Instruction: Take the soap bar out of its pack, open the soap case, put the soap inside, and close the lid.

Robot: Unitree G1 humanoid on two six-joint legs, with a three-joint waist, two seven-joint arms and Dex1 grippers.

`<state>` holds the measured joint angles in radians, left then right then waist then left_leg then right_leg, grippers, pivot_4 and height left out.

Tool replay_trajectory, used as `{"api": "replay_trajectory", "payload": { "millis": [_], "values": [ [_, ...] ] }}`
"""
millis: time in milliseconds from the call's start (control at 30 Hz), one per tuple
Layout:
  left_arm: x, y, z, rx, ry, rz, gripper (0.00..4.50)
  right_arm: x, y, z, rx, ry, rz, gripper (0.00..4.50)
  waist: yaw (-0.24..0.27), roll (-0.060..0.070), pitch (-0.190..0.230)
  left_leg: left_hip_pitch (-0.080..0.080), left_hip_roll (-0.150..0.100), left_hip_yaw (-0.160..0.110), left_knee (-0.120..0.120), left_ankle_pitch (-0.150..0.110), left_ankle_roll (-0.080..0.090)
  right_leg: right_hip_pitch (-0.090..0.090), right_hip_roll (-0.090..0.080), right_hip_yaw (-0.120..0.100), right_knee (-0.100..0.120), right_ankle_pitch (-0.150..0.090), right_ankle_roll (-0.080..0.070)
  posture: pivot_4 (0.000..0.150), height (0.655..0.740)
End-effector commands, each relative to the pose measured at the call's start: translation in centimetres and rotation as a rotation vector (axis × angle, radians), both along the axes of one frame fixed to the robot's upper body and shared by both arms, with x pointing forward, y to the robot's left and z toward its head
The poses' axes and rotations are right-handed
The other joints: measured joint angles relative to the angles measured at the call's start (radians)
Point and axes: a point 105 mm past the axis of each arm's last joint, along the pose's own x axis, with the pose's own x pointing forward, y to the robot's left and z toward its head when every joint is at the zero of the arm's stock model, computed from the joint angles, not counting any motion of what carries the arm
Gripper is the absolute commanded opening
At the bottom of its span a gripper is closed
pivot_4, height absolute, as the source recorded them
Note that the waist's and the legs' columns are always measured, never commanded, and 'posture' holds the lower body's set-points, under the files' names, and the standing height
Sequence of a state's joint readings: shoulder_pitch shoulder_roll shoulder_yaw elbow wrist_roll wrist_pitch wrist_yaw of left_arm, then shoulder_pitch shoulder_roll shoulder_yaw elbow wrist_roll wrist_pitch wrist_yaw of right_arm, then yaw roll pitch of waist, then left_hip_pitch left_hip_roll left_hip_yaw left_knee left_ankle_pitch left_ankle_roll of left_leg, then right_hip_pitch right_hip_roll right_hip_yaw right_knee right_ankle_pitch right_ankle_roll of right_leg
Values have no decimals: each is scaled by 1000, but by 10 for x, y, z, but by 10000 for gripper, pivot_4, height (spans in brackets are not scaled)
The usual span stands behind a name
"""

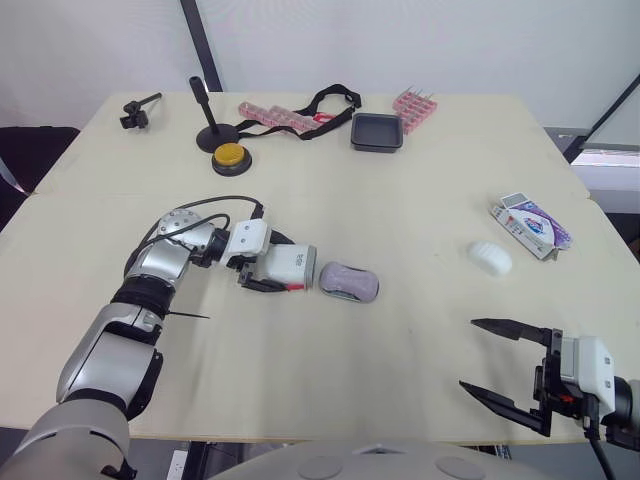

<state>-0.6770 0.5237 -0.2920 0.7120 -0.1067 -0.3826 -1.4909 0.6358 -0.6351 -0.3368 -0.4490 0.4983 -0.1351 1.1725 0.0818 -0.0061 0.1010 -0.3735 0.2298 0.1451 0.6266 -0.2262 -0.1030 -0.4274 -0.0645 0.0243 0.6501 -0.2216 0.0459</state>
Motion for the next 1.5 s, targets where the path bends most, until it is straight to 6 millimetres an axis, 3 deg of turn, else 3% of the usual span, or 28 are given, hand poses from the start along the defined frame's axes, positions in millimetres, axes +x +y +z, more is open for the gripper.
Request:
{"api": "replay_trajectory", "payload": {
  "millis": [33,300,500,633,733,867,967,1100,1500],
  "values": [
    [6,2,11,-26,-30,18,34760,-2,3,2,-14,-15,20,45000,0,0,0,0,0,0,0,0,0,0,0,0,0,0,0,1500,7291],
    [6,4,13,-31,-51,22,34760,1,8,4,-23,-25,41,45000,-1,0,0,0,0,0,0,0,0,0,0,0,-1,0,0,1500,7291],
    [-2,13,22,-53,-70,13,34760,22,19,26,-50,-29,73,45000,-4,0,1,0,0,0,-1,0,0,0,1,1,-1,0,0,1500,7291],
    [-14,20,19,-27,-60,-6,34760,49,34,39,-97,-15,99,45000,-9,0,1,1,0,1,-2,0,0,1,1,1,-2,0,0,1500,7291],
    [-19,21,16,-19,-53,-5,34760,74,51,43,-141,-32,97,45000,-7,0,2,2,0,0,-2,0,-1,1,2,0,-1,0,0,1500,7291],
    [-23,18,12,-15,-47,-5,34760,114,98,43,-157,-9,134,45000,-9,2,3,7,0,0,-3,4,-8,1,5,0,0,1,2,1500,7291],
    [-25,17,11,-13,-41,-5,34760,131,120,34,-199,41,139,45000,-4,2,3,8,0,0,-7,6,-12,0,5,-1,0,3,5,1500,7291],
    [-27,15,10,-14,-40,-7,34760,133,131,21,-295,84,184,45000,2,2,3,6,-1,0,-10,7,-13,0,6,-2,-1,3,5,1500,7291],
    [-28,15,9,-20,-41,8,34760,124,156,14,-303,142,211,45000,-1,2,3,4,0,0,-11,9,-16,0,6,-2,-1,3,5,1500,7291]
  ]
}}
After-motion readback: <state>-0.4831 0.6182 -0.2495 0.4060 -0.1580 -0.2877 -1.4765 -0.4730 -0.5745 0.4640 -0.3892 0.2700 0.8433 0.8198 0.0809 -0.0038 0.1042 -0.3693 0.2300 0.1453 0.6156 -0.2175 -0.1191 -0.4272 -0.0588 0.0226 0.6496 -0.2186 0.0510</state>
